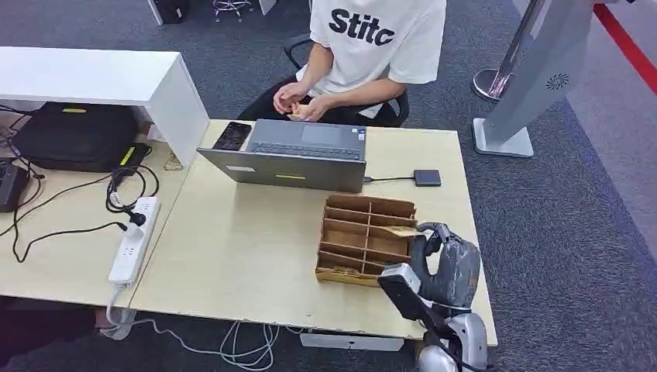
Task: Pass the card to the sensor for recognition and then transmit it.
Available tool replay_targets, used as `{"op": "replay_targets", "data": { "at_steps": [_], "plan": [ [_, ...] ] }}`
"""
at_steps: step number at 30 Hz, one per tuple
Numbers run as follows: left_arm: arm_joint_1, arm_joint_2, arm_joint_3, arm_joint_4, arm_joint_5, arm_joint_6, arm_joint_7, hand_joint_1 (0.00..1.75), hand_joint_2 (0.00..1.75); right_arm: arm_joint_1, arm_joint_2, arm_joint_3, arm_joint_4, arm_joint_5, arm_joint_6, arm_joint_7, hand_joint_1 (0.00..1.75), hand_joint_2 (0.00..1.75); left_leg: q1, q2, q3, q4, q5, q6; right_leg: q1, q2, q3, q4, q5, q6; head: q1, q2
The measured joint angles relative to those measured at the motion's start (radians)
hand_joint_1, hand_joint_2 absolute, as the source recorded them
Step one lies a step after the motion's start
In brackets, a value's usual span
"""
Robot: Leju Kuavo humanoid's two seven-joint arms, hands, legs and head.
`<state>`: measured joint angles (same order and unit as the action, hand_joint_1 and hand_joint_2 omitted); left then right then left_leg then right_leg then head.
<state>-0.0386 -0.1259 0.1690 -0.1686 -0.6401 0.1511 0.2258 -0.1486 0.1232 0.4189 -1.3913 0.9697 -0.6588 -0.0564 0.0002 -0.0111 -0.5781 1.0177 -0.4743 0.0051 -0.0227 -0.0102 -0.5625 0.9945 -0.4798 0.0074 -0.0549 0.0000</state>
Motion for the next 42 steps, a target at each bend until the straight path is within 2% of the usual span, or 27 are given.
{"op": "replay_targets", "data": {
  "at_steps": [4, 7, 10, 12, 13, 18, 22, 26, 28, 29, 30, 32, 37, 42],
  "plan": [
    [-0.001, 0.002, 0.0, 0.0, -0.028, -0.01, 0.001, 0.0, 1.75, -0.144, -0.041, 0.032, -0.004, -0.049, 0.093, 0.058, 1.75, 1.75, 0.0, 0.0, 0.0, 0.0, 0.002, -0.002, 0.0, 0.001, 0.0, 0.0, 0.002, 0.0, 0.0, 0.0],
    [-0.004, 0.003, 0.0, -0.001, -0.053, -0.019, 0.004, 0.0, 1.75, -0.285, -0.057, 0.047, 0.046, -0.107, 0.171, 0.107, 1.75, 1.75, 0.0, 0.001, 0.0, 0.0, 0.002, -0.002, 0.0, 0.001, 0.0, 0.001, 0.003, -0.001, 0.0, 0.0],
    [-0.008, 0.005, 0.0, -0.002, -0.071, -0.031, 0.008, 0.0, 1.75, -0.447, -0.056, 0.046, 0.169, -0.302, 0.293, 0.122, 1.75, 1.75, 0.0, 0.001, 0.0, 0.0, 0.004, -0.001, 0.0, 0.001, -0.001, 0.001, 0.004, -0.002, 0.0, 0.0],
    [-0.009, 0.006, 0.0, -0.002, -0.079, -0.035, 0.014, 0.0, 1.75, -0.541, -0.043, 0.037, 0.26, -0.41, 0.335, 0.124, 1.75, 1.75, 0.0, 0.0, 0.0, 0.0, 0.005, -0.001, 0.0, 0.001, -0.001, 0.001, 0.004, -0.002, 0.0, 0.0],
    [-0.011, 0.007, 0.0, -0.002, -0.082, -0.039, 0.015, 0.0, 1.75, -0.59, -0.031, 0.03, 0.318, -0.447, 0.339, 0.13, 1.75, 1.75, 0.0, 0.0, 0.0, 0.0, 0.005, -0.002, 0.0, 0.001, -0.001, 0.001, 0.004, -0.002, 0.0, 0.0],
    [-0.014, 0.008, -0.001, -0.002, -0.097, -0.049, 0.016, 0.0, 1.75, -0.744, 0.002, 0.029, 0.534, -0.431, 0.309, 0.161, 1.75, 1.75, 0.0, 0.0, 0.0, 0.0, 0.005, -0.002, 0.001, 0.0, -0.001, 0.001, 0.004, -0.002, 0.0, 0.0],
    [-0.015, 0.008, -0.001, -0.002, -0.103, -0.053, 0.016, 0.0, 1.75, -0.785, 0.023, 0.03, 0.648, -0.417, 0.289, 0.161, 1.75, 1.75, 0.0, 0.0, -0.001, 0.0, 0.005, -0.002, 0.001, 0.0, -0.001, 0.001, 0.004, -0.002, 0.0, 0.0],
    [-0.016, 0.008, -0.001, -0.002, -0.109, -0.056, 0.016, 0.0, 1.75, -0.795, 0.034, 0.04, 0.706, -0.389, 0.281, 0.157, 1.62, 1.75, 0.0, 0.0, -0.001, 0.0, 0.005, -0.002, 0.001, 0.0, -0.001, 0.001, 0.004, -0.002, 0.0, 0.0],
    [-0.016, 0.008, -0.001, -0.002, -0.113, -0.057, 0.016, 0.0, 1.75, -0.796, 0.035, 0.049, 0.72, -0.376, 0.281, 0.151, 1.54, 1.75, 0.0, 0.0, -0.001, 0.0, 0.005, -0.002, 0.001, 0.0, -0.001, 0.001, 0.004, -0.002, 0.0, 0.0],
    [-0.016, 0.008, -0.001, -0.002, -0.113, -0.057, 0.016, 0.0, 1.75, -0.796, 0.035, 0.051, 0.724, -0.375, 0.282, 0.148, 1.33, 1.75, 0.0, 0.0, -0.001, 0.0, 0.005, -0.002, 0.001, 0.0, -0.001, 0.001, 0.004, -0.002, 0.0, 0.0],
    [-0.016, 0.008, -0.001, -0.002, -0.114, -0.057, 0.016, 0.0, 1.75, -0.796, 0.037, 0.051, 0.727, -0.375, 0.284, 0.145, 0.0, 1.75, 0.0, 0.0, -0.001, 0.0, 0.005, -0.002, 0.001, 0.0, -0.001, 0.001, 0.004, -0.002, 0.0, 0.0],
    [-0.016, 0.008, -0.001, -0.002, -0.114, -0.057, 0.016, 0.0, 1.75, -0.797, 0.04, 0.055, 0.731, -0.38, 0.303, 0.135, 0.0, 1.75, 0.0, 0.0, -0.001, 0.0, 0.005, -0.002, 0.001, 0.001, -0.001, 0.001, 0.004, -0.002, 0.0, 0.0],
    [-0.016, 0.009, -0.001, -0.002, -0.115, -0.057, 0.014, 0.0, 1.75, -0.797, 0.059, 0.058, 0.728, -0.535, 0.453, 0.061, 0.0, 1.75, 0.0, 0.0, -0.001, 0.0, 0.005, -0.002, 0.001, 0.001, -0.001, 0.001, 0.004, -0.002, 0.0, 0.0],
    [-0.015, 0.009, -0.001, -0.002, -0.115, -0.057, 0.012, 0.0, 1.75, -0.806, 0.064, 0.056, 0.716, -0.638, 0.509, 0.027, 0.0, 1.75, 0.001, 0.0, -0.001, 0.0, 0.005, -0.002, 0.001, 0.001, -0.002, 0.001, 0.004, -0.002, 0.0, 0.0]
  ]
}}
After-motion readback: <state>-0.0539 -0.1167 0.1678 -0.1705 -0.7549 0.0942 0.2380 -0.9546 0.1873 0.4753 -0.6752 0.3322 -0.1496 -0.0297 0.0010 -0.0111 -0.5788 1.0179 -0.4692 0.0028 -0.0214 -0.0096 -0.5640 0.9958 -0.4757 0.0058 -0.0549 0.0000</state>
